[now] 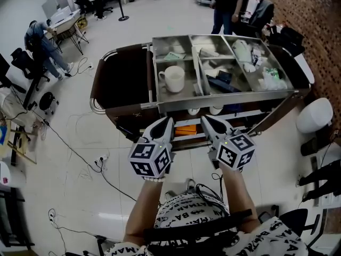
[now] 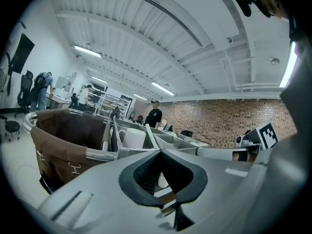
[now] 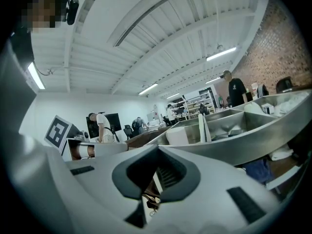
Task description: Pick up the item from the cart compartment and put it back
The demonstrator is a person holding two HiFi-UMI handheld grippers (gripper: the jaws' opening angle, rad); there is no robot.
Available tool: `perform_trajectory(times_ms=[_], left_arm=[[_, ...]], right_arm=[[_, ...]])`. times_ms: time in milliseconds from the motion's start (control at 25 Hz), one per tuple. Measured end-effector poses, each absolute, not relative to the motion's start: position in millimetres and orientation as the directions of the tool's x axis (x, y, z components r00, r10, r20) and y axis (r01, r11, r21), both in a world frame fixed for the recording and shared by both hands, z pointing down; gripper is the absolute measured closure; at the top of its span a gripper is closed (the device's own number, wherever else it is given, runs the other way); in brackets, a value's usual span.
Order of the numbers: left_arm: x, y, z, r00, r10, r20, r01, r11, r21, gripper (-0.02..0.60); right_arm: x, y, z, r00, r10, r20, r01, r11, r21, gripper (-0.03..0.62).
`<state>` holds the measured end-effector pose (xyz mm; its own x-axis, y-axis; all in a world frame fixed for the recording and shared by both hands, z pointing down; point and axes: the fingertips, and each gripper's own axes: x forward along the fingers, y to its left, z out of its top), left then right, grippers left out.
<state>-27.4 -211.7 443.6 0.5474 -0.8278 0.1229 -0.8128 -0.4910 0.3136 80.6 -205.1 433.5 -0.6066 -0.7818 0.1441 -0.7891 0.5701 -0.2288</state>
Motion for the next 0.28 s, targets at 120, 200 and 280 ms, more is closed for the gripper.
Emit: perform_trajectory(times_ms=[120,200,280], left_arm=[[-27.1,-213.0,440.8,0.55,-0.827,0.116,-0.811,-0.496,0.31,0.581],[-27.0,-213.3,439.4,0.552,-0.826,0.112,-0.81,-0.499,0.309,0.581],[-27.0,-213.4,438.2,0.553,-0.826,0.109,-0.808,-0.501,0.309,0.581]], right_arm=[[84.6,-207.9,430.6,-0.596,-0.791,0.14,-0.797,0.561,-0.223,0.594],[86.9,-209.1,429.1,-0.59,-0.795,0.137,-0.801,0.556,-0.221,0.594],[88.1,-209.4,427.9,-0.587,-0.798,0.136,-0.803,0.554,-0.219,0.594]])
